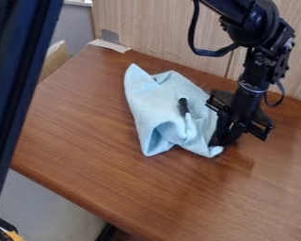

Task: Fold the cloths from top left to bottom ringht

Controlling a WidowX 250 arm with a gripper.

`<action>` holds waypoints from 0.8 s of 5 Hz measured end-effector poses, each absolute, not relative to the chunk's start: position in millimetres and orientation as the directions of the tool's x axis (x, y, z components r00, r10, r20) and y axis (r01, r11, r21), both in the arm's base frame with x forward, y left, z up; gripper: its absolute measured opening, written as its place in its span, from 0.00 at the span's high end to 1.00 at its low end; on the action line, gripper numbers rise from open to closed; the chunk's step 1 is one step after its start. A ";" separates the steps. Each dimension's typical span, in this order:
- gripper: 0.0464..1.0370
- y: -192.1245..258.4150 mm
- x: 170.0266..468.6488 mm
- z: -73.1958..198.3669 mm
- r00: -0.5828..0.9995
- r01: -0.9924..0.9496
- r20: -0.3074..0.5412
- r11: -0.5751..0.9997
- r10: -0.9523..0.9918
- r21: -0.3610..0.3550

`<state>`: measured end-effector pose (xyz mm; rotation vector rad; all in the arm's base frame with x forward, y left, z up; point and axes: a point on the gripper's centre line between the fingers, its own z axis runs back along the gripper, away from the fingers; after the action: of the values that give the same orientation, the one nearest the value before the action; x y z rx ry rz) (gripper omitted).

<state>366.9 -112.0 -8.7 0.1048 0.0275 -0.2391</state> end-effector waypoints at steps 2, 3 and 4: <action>0.99 -111.9 365.3 3.1 0.968 0.253 -0.041 0.960 -0.249 0.124; 0.99 -112.3 368.9 8.1 0.963 0.270 -0.040 0.954 -0.267 0.128; 0.99 -108.5 378.3 33.1 0.963 0.266 0.004 0.955 -0.269 0.129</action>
<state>378.3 -108.5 33.1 0.1283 -0.0218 -0.2717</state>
